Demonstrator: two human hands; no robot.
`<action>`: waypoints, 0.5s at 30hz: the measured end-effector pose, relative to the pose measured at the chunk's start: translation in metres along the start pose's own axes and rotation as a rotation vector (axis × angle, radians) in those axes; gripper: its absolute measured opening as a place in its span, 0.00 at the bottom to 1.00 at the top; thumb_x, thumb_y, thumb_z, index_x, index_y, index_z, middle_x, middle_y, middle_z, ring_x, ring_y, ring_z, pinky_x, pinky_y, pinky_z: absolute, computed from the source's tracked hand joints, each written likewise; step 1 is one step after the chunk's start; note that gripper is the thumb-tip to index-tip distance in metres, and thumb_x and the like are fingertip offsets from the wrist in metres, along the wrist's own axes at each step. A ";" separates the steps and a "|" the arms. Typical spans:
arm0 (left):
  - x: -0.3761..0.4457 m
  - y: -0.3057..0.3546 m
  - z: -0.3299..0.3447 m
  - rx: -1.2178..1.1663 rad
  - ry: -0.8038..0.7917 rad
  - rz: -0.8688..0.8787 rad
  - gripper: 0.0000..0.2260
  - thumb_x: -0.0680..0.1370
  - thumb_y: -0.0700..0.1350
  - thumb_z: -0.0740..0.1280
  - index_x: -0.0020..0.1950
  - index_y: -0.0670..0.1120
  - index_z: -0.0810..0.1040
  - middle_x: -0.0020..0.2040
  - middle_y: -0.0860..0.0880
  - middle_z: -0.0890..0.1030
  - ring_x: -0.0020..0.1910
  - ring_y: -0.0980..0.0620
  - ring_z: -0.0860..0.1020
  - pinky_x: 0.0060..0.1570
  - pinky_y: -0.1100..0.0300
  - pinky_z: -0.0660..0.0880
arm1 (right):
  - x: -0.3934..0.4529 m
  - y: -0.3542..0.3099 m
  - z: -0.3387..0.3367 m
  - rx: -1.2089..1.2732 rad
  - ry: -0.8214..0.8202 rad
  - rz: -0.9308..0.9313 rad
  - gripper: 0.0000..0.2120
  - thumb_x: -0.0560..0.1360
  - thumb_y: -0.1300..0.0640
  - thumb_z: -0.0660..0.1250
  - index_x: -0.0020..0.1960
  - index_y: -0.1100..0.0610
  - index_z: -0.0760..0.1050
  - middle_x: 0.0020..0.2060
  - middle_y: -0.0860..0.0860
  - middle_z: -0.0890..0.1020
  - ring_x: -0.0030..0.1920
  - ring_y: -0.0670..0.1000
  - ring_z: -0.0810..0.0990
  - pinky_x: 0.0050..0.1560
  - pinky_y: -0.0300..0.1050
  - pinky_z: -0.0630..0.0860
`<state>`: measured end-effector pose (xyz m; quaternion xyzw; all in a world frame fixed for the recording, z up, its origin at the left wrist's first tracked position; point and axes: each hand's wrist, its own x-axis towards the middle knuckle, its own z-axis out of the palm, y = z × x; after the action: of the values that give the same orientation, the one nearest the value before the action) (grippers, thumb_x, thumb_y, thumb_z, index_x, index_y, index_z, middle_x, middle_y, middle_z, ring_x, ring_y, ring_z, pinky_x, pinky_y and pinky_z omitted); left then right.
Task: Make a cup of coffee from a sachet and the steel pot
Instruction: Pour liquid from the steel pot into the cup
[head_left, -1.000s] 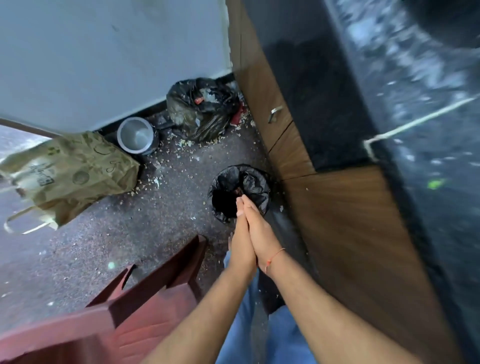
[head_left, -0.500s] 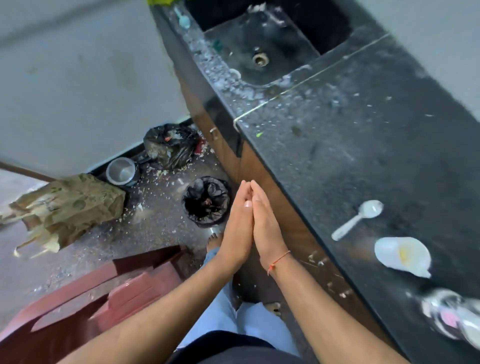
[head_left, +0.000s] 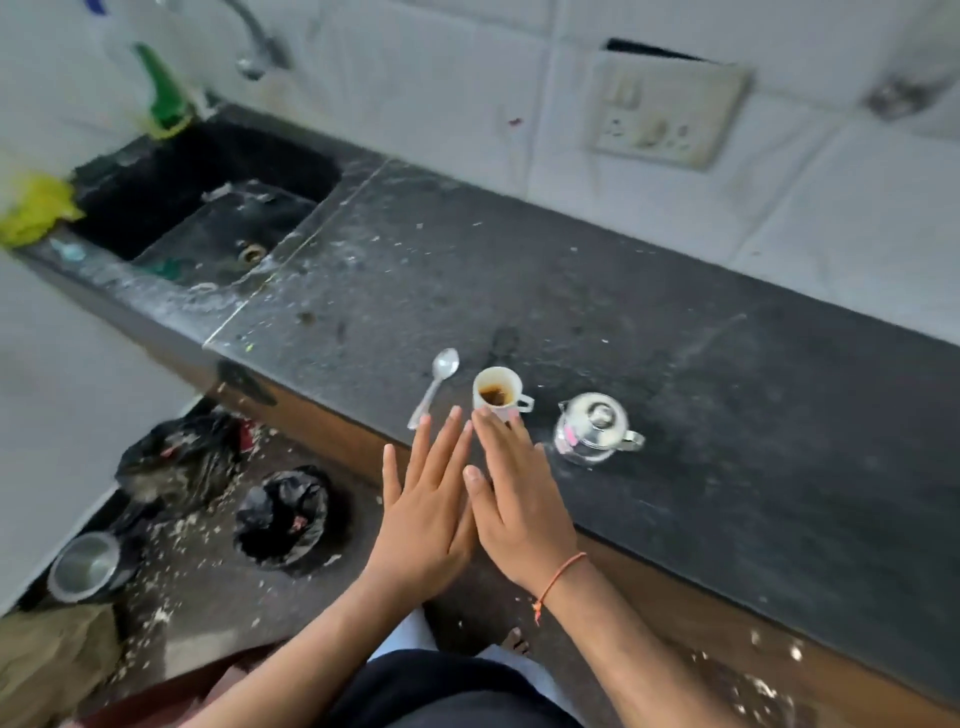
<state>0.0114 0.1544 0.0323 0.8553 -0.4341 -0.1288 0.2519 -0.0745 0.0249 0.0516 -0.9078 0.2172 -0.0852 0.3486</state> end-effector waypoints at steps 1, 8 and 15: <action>0.004 0.010 0.004 0.036 -0.022 0.059 0.30 0.87 0.56 0.45 0.90 0.56 0.43 0.89 0.59 0.39 0.87 0.50 0.34 0.82 0.34 0.34 | -0.009 0.007 -0.009 -0.008 0.032 0.013 0.28 0.88 0.47 0.53 0.87 0.47 0.52 0.86 0.42 0.54 0.86 0.44 0.41 0.85 0.63 0.51; 0.043 0.065 0.033 0.169 -0.132 0.362 0.31 0.88 0.54 0.47 0.90 0.52 0.43 0.90 0.55 0.39 0.88 0.47 0.36 0.82 0.30 0.37 | -0.053 0.048 -0.058 -0.076 0.220 0.229 0.29 0.88 0.45 0.52 0.87 0.43 0.48 0.86 0.38 0.50 0.85 0.42 0.40 0.85 0.59 0.48; 0.081 0.090 0.055 0.202 -0.225 0.531 0.30 0.88 0.56 0.50 0.90 0.54 0.45 0.90 0.53 0.39 0.88 0.46 0.36 0.82 0.28 0.43 | -0.074 0.072 -0.081 -0.120 0.298 0.402 0.28 0.88 0.45 0.50 0.87 0.44 0.50 0.86 0.38 0.52 0.85 0.42 0.39 0.86 0.60 0.49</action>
<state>-0.0262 0.0272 0.0342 0.7129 -0.6783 -0.1083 0.1409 -0.1891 -0.0380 0.0632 -0.8428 0.4471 -0.1340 0.2681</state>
